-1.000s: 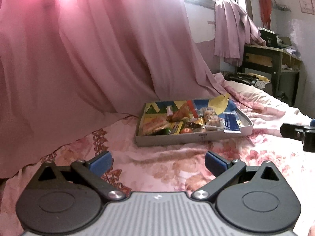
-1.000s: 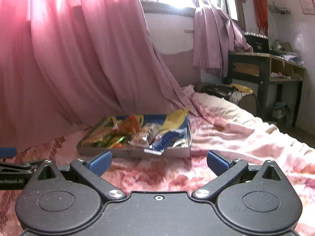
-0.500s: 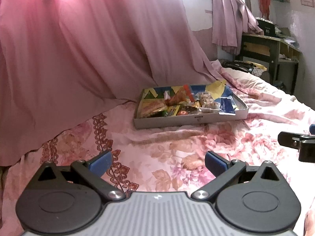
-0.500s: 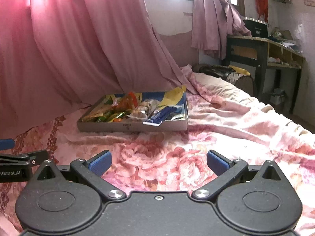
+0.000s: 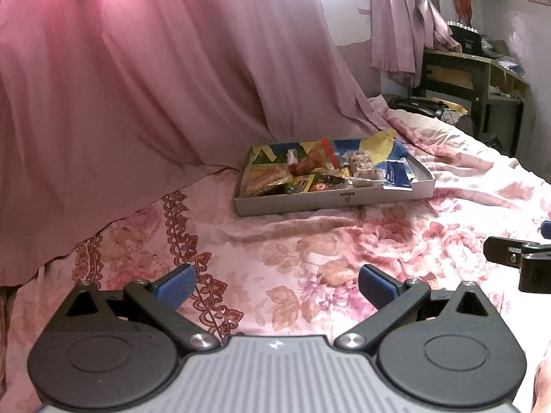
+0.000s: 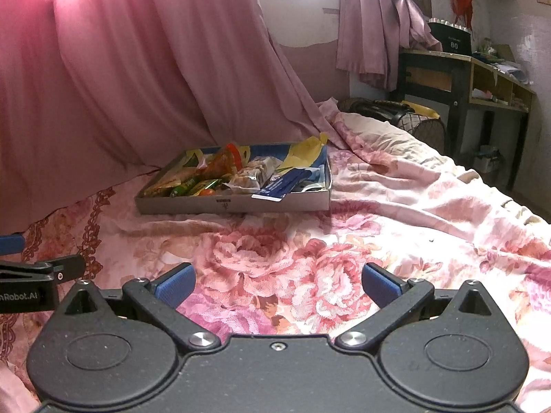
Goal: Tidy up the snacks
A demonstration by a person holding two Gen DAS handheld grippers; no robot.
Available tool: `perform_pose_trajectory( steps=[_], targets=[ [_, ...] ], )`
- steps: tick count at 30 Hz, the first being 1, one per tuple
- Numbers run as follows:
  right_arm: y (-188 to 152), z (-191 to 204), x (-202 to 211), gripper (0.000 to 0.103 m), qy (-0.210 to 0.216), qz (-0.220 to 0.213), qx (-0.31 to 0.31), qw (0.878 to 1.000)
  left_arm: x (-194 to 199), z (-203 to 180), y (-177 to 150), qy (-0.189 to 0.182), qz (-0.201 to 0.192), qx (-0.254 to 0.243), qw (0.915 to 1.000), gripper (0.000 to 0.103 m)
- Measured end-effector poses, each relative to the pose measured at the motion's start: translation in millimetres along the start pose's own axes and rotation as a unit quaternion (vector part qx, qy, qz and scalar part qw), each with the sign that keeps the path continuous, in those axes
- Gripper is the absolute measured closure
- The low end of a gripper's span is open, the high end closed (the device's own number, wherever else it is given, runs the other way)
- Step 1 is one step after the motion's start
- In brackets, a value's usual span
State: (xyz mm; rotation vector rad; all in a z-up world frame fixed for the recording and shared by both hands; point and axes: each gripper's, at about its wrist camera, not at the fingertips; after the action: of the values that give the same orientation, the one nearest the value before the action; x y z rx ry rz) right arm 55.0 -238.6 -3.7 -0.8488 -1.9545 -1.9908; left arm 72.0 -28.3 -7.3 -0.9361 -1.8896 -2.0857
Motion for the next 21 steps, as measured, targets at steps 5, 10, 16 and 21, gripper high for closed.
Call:
perform_pose_trajectory(
  steps=[5, 10, 16, 21],
  targets=[
    [-0.2, -0.1, 0.1, 0.001, 0.0, 0.0, 0.001, 1.0, -1.3, -0.6, -0.2, 0.0, 0.002, -0.003, 1.0, 0.0],
    [-0.2, 0.0, 0.0, 0.001, 0.0, 0.001, 0.0, 1.0, -1.2, -0.8, -0.1, 0.0, 0.002, -0.003, 1.0, 0.0],
    [-0.3, 0.1, -0.1, 0.001, 0.0, 0.001, 0.001, 1.0, -1.0, -1.1, -0.1, 0.001, 0.002, -0.003, 1.0, 0.0],
    [-0.5, 0.2, -0.2, 0.001, 0.0, 0.001, 0.001, 1.0, -1.0, -1.3, -0.1, 0.001, 0.002, -0.003, 1.0, 0.0]
  ],
)
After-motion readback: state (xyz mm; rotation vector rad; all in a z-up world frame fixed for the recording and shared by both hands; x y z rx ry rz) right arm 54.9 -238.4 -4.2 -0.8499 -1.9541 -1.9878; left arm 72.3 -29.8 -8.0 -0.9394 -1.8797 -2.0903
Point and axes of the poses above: each gripper's, at about its wrist camera, not at the fingertips, and x roughly against the way its jaws point, z to its left, y to its top, and after that the axes turned 11 degrees about -y, right-handed
